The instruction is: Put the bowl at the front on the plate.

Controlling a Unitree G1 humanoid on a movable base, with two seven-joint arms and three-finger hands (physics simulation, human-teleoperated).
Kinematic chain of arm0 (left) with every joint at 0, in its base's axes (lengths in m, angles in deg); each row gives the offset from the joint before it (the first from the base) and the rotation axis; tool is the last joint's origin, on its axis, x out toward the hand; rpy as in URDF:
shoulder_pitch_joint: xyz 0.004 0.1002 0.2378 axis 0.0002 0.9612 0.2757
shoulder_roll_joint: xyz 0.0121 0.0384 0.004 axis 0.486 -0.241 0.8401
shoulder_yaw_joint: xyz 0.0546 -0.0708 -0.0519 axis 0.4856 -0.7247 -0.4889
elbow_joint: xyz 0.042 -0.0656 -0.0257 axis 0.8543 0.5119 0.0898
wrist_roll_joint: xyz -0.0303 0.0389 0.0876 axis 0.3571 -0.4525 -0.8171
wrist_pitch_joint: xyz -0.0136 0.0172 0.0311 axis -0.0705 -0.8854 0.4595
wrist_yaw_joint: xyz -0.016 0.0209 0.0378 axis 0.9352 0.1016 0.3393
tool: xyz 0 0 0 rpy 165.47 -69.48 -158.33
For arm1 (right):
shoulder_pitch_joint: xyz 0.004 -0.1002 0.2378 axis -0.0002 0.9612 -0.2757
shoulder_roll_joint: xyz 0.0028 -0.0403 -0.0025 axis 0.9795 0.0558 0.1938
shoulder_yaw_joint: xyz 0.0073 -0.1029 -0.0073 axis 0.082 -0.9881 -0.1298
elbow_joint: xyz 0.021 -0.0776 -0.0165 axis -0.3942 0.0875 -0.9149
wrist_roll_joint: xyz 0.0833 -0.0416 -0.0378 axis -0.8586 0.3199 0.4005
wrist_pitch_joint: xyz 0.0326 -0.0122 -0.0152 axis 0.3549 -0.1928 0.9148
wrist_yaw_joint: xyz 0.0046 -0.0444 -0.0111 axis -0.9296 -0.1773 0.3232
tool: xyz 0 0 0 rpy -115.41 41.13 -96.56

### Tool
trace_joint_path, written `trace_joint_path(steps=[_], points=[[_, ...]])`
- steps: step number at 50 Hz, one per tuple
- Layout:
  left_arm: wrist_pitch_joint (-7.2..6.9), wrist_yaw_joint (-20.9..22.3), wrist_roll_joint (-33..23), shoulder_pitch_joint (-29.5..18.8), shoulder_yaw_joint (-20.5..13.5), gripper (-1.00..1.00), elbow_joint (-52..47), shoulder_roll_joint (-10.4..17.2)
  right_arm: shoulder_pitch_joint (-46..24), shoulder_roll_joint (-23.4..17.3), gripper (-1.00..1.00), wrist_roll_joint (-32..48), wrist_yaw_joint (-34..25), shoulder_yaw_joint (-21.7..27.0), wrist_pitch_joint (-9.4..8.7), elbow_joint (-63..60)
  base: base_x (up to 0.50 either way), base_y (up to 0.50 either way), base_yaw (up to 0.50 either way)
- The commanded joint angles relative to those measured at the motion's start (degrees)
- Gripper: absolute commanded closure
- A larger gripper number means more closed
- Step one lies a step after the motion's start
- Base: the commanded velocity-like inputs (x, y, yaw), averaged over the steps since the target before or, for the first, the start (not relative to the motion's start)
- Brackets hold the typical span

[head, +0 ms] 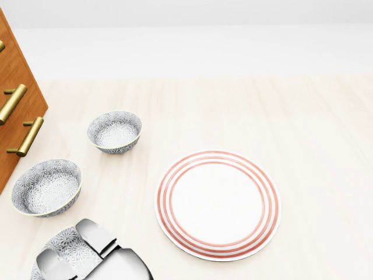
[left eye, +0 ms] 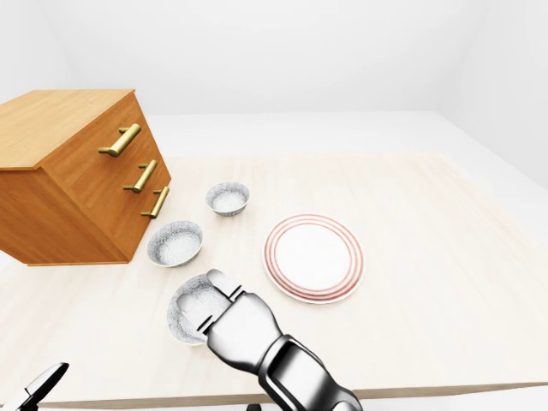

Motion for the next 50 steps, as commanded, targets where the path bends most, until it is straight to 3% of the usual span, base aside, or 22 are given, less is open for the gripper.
trace_joint_path(steps=[1, 10, 21, 28, 34, 50], points=[[0.0, 0.26, 0.02, 0.04, -0.05, -1.0, 0.04, -0.1, 1.18, -0.99, -1.0, -1.27, 0.0, -0.58, 0.0, 1.57, 0.0, 0.0, 0.0], [0.0, -0.03, 0.09, -0.09, 0.03, -1.0, 0.26, 0.15, -0.17, 2.07, -1.0, -0.02, 0.0, -4.46, -1.8, 1.56, 0.0, 0.0, 0.0], [0.0, -0.26, 0.09, -0.11, 0.36, -1.0, 0.62, 0.24, -0.69, 2.46, -1.0, -1.66, 0.0, -4.55, -1.33, 2.18, 0.0, 0.0, 0.0], [0.0, -0.06, 0.5, -0.01, -0.24, -1.0, -0.26, 0.28, -0.65, 3.87, -1.0, -0.87, 0.0, -5.87, -4.06, 1.76, 0.0, 0.0, 0.0], [0.0, 0.07, 0.45, -0.1, -0.3, -1.0, -0.15, 0.27, -0.45, 3.33, -1.0, -1.61, 0.0, -5.67, -5.67, 1.99, 0.0, 0.0, 0.0], [0.0, 0.13, 0.39, -0.08, -0.27, -1.0, -0.23, 0.2, 1.04, 0.51, -1.0, -6.15, 0.0, -2.78, -6.43, 5.53, 0.0, 0.0, 0.0]])
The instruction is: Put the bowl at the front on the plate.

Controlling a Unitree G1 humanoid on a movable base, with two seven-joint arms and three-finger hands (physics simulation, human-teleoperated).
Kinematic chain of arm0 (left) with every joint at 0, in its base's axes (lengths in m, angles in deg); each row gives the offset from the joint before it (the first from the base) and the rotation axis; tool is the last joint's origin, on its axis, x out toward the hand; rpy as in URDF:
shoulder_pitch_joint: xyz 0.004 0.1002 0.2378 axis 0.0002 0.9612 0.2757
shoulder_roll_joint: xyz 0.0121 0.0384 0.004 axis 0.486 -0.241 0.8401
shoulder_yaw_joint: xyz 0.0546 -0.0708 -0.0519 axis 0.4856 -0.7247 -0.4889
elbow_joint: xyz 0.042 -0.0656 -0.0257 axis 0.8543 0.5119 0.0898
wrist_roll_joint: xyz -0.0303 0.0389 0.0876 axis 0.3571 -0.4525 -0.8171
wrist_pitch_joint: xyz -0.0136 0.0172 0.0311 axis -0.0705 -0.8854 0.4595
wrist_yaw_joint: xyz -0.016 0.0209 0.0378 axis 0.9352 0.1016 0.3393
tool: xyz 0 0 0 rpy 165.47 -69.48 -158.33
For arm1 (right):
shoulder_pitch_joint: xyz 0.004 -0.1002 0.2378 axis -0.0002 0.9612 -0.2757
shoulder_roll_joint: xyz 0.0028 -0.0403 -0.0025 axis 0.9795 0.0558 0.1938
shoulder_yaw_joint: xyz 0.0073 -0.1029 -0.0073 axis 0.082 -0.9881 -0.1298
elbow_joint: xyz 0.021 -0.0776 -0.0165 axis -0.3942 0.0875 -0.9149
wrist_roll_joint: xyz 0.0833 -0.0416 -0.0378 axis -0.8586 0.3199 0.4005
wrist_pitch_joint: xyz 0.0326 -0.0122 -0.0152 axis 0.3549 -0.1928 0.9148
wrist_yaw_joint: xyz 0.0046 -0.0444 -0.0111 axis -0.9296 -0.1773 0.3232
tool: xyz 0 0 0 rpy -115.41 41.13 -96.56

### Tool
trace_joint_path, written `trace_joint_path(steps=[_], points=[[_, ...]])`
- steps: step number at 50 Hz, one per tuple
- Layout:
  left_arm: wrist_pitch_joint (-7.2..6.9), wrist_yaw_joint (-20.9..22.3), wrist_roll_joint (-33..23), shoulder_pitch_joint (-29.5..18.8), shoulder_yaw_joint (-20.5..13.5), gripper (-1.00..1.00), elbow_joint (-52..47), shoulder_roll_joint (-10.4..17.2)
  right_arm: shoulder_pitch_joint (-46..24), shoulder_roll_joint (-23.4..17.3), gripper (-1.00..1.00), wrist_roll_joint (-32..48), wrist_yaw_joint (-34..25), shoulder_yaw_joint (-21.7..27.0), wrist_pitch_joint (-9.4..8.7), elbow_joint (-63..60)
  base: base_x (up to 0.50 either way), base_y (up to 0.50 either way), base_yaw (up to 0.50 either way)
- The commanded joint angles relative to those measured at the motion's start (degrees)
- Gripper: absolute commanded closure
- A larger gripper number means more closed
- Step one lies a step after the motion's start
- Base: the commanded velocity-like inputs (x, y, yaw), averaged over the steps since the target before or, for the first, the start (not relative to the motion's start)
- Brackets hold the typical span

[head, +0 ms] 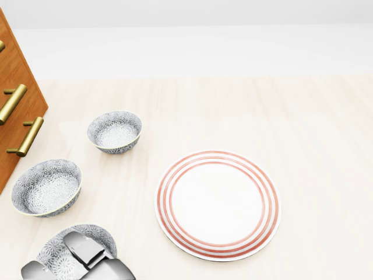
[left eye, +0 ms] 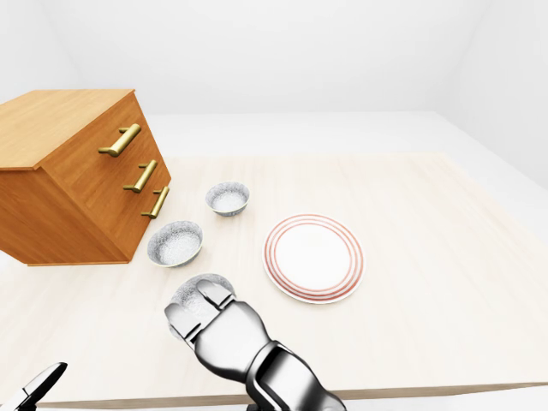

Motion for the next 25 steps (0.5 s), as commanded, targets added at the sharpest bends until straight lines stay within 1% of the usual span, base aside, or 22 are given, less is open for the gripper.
trace_joint_path(steps=[1, 3, 7, 9, 13, 15, 16, 17, 20, 25], points=[[0.0, 0.07, -0.08, 0.0, -0.06, -1.0, -0.14, -0.06, 1.0, -2.08, -1.0, -2.94, 0.0, 1.79, -0.62, 2.54, 0.0, 0.0, 0.0], [0.0, 0.08, -0.11, 0.01, -0.06, -1.0, -0.24, -0.08, 1.41, -3.09, -1.0, -3.47, 0.0, 2.62, -0.12, 3.23, 0.0, 0.0, 0.0], [0.0, 0.07, -0.07, 0.01, -0.14, -1.0, -0.45, -0.09, 1.33, -2.96, -1.0, -3.88, 0.0, 2.8, 0.74, 4.33, 0.0, 0.0, 0.0], [0.0, 0.11, -0.11, -0.01, -0.14, -1.0, -0.39, -0.12, 1.36, -3.28, -1.0, -5.06, 0.0, 3.09, 1.8, 5.49, 0.0, 0.0, 0.0], [0.0, 0.08, -0.14, -0.06, -0.17, -1.0, -0.36, -0.07, 1.18, -2.87, -1.0, -4.79, 0.0, 3.08, 2.04, 5.29, 0.0, 0.0, 0.0], [0.0, 0.04, -0.28, -0.11, -0.01, -1.0, -0.18, -0.06, 0.8, -2.68, -1.0, -4.77, 0.0, 3.11, 2.69, 5.97, 0.0, 0.0, 0.0], [0.0, 0.06, -0.34, -0.11, 0.06, -1.0, -0.08, -0.05, 0.59, -2.6, -1.0, -5.17, 0.0, 3.18, 3.32, 7.05, 0.0, 0.0, 0.0], [0.0, 0.05, -0.33, -0.11, 0.07, -1.0, -0.07, -0.05, 0.61, -2.56, -1.0, -5.16, 0.0, 3.23, 3.42, 7.13, 0.0, 0.0, 0.0], [0.0, -0.06, -0.21, -0.1, 0.01, -1.0, -0.23, 0.11, -0.64, -1.68, -1.0, -5.44, 0.0, 3.5, 5.38, 9.28, 0.0, 0.0, 0.0], [0.0, -0.16, -0.15, -0.18, -0.01, -1.0, -0.37, 0.19, -2.6, 0.53, -1.0, -4.92, 0.0, 4.47, 5.46, 11.12, 0.0, 0.0, 0.0]])
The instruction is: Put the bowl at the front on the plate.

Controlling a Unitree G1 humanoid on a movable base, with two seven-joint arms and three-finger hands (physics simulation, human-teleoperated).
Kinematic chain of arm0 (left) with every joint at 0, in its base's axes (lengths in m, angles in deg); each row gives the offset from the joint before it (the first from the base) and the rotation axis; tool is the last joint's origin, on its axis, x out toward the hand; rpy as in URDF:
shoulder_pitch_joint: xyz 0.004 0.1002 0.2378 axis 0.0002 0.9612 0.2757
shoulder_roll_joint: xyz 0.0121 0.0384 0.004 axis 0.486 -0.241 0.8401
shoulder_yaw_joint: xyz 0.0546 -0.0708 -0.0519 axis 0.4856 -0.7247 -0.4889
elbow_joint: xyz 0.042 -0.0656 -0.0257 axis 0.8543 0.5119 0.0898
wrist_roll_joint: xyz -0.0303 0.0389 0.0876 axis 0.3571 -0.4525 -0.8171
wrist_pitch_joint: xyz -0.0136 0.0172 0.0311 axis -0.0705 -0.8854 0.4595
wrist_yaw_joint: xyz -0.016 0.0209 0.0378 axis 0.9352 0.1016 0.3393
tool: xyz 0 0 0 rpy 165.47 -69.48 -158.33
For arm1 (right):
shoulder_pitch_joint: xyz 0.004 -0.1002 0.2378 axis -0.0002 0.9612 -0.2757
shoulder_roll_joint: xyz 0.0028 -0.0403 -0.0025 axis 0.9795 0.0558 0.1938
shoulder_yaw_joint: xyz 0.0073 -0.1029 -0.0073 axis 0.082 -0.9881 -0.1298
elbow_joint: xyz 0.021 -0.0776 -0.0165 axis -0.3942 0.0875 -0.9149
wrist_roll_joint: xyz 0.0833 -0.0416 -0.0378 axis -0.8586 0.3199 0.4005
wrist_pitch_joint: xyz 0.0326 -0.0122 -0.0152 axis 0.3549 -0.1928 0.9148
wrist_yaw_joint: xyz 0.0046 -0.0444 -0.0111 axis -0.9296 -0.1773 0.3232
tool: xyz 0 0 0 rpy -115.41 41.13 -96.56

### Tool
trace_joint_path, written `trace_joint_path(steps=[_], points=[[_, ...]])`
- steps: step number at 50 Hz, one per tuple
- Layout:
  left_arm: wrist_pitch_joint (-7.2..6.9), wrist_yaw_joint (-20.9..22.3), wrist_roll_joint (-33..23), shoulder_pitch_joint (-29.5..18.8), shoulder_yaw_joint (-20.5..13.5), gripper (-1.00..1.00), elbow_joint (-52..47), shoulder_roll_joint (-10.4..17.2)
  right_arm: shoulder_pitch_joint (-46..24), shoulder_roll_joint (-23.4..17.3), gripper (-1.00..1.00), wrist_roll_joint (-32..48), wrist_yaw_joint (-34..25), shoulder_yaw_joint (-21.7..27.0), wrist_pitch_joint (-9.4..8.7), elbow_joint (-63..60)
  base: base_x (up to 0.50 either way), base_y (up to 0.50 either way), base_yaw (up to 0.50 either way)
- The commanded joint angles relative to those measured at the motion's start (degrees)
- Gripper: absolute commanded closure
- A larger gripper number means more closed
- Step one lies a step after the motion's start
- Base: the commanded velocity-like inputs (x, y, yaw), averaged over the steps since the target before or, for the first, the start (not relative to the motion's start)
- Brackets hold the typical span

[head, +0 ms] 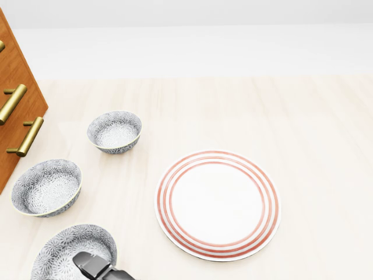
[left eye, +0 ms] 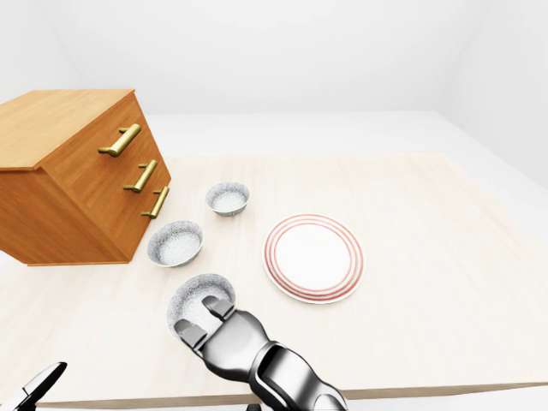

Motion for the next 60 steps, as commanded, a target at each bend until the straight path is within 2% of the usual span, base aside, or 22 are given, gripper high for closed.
trace_joint_path(steps=[1, 4, 9, 13, 17, 20, 25, 28, 43, 60], points=[[0.0, -0.2, 0.04, -0.14, 0.02, -1.0, -0.14, 0.18, -2.67, 2.31, -1.0, -0.43, 0.0, 1.73, 1.76, 4.51, 0.0, 0.0, 0.0], [0.0, -0.14, 0.2, -0.09, -0.05, -1.0, -0.29, 0.17, -3.46, 3.07, -1.0, 0.31, 0.0, 2.68, 1.76, 6.43, 0.0, 0.0, 0.0], [0.0, -0.14, 0.32, -0.07, -0.16, -1.0, -0.6, 0.15, -5.22, 7.07, -1.0, 3.83, 0.0, 2.38, 1.59, 6.12, 0.0, 0.0, 0.0], [0.0, -0.01, 0.34, -0.11, -0.17, -1.0, -0.54, 0.02, -5.74, 10.09, -1.0, 6.6, 0.0, 1.75, -3.95, 5.03, 0.0, 0.0, 0.0], [0.0, 0.08, 0.37, -0.15, -0.16, -1.0, -0.06, 0.07, -7.23, 11.85, -1.0, 7.18, 0.0, 1.48, -6.12, 5.71, 0.0, 0.0, 0.0], [0.0, -0.49, 0.7, -0.25, -0.25, -1.0, -0.4, 0.41, -7.95, 12.14, -1.0, 7.4, 0.0, 1.57, -6.26, 6.53, 0.0, 0.0, 0.0], [0.0, -0.41, 0.91, -0.14, -0.36, -1.0, -0.66, 0.43, -8.65, 12.46, -1.0, 7.41, 0.0, 1.66, -5.03, 7.66, 0.0, 0.0, 0.0], [0.0, -0.43, 0.94, -0.23, -0.49, -1.0, -0.81, 0.48, -8.18, 12.2, -1.0, 7.65, 0.0, 1.59, -4.95, 7.47, 0.0, 0.0, 0.0], [0.0, -0.05, 1.23, -0.1, -0.99, -1.0, -1.45, 0.26, -4.24, 8.66, -1.0, 7.73, 0.0, -1.13, -8.19, 4.27, 0.0, 0.0, 0.0], [0.0, -0.04, 0.64, -0.39, -0.82, -1.0, -1.35, 0.17, -3.92, 8.31, -1.0, 5.5, 0.0, -1.17, -8.24, 6.59, 0.0, 0.0, 0.0]])
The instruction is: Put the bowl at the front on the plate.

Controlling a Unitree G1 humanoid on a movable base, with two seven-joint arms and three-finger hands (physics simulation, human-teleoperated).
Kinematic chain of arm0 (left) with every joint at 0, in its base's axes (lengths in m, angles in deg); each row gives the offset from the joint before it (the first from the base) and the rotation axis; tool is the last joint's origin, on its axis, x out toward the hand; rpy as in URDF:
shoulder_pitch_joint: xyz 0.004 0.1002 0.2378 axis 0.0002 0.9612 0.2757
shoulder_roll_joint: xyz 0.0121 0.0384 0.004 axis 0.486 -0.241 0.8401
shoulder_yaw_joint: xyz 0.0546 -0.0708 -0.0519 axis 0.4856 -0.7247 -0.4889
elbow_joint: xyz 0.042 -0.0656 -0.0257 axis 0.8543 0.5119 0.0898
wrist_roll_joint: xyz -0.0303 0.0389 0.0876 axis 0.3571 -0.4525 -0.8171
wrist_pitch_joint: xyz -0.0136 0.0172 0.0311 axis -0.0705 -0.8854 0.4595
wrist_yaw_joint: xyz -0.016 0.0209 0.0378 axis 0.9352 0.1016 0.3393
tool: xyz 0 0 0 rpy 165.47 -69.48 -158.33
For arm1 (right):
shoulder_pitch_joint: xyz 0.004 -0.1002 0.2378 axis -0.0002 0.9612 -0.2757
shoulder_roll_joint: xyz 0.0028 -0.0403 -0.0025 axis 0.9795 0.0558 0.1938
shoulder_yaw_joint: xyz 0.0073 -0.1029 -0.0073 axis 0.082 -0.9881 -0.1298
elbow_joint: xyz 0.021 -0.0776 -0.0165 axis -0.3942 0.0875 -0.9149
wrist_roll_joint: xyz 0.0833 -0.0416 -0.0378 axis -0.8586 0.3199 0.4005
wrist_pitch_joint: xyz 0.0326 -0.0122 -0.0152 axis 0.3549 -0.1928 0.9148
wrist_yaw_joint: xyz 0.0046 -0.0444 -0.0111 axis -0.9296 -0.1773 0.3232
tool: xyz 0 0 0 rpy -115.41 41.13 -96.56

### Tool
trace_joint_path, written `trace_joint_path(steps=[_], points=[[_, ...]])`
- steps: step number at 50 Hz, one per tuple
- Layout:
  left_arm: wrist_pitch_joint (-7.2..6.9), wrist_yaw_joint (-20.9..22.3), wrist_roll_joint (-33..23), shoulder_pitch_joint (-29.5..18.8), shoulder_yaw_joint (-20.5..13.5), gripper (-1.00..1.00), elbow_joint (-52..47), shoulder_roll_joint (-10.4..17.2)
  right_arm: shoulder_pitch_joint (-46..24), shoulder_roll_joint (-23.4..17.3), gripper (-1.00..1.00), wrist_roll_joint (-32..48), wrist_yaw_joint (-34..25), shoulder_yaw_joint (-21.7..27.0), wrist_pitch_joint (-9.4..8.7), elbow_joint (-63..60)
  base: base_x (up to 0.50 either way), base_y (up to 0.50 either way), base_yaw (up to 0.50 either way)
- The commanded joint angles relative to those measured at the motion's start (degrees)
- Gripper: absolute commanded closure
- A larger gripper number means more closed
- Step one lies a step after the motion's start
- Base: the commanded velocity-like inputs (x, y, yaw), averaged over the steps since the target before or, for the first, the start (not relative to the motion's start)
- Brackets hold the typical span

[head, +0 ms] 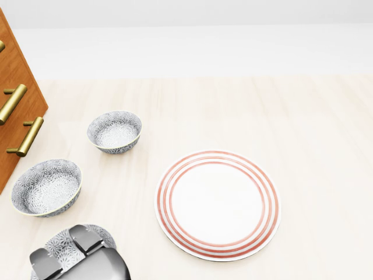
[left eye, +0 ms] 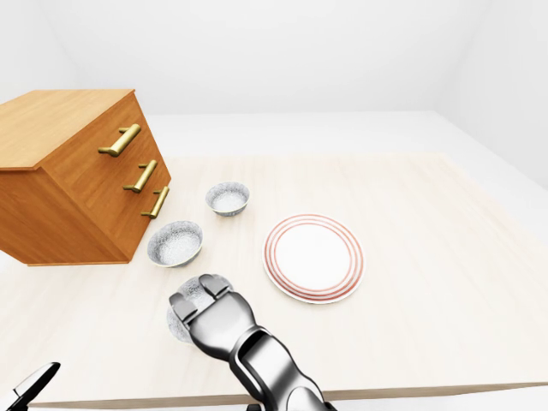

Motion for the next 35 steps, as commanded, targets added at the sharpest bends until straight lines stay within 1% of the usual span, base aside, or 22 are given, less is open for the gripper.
trace_joint_path(steps=[1, 8, 11, 13, 14, 15, 17, 35], points=[[0.0, -0.04, -0.61, -0.35, 0.45, -1.0, 1.0, -0.05, 0.4, -0.28, -1.0, -1.47, 0.0, -0.37, 0.0, 1.6, 0.0, 0.0, 0.0], [0.0, -0.62, -0.51, -0.21, 1.1, -1.0, 1.59, 0.22, 0.75, 0.71, -1.0, -1.48, 0.0, -2.35, 0.0, 0.32, 0.0, 0.0, 0.0], [0.0, -0.7, -0.26, -0.08, 0.96, -1.0, 1.06, 0.26, 0.39, -0.04, -1.0, 0.33, 0.0, -2.9, 0.0, 0.28, 0.0, 0.0, 0.0], [0.0, -0.7, -0.19, -0.09, 0.88, -1.0, 0.97, 0.28, 1.15, 0.72, -1.0, -0.97, 0.0, -3.27, 0.0, -0.06, 0.0, 0.0, 0.0], [0.0, -0.66, -0.2, -0.09, 0.87, -1.0, 1.0, 0.27, 1.21, 0.28, -1.0, -0.83, 0.0, -3.41, 0.0, -0.19, 0.0, 0.0, 0.0], [0.0, -0.64, -0.08, -0.04, 0.77, -1.0, 0.82, 0.27, 1.43, -0.05, -1.0, -1.66, 0.0, -3.38, 0.0, -0.33, 0.0, 0.0, 0.0], [0.0, -0.59, -0.07, -0.06, 0.66, -1.0, 0.76, 0.28, 1.6, -0.77, -1.0, -0.77, 0.0, -3.7, 0.0, -1.25, 0.0, 0.0, 0.0], [0.0, -0.54, -0.1, -0.11, 0.61, -1.0, 0.75, 0.25, 1.61, -0.82, -1.0, -0.74, 0.0, -3.71, 0.0, -1.31, 0.0, 0.0, 0.0]])
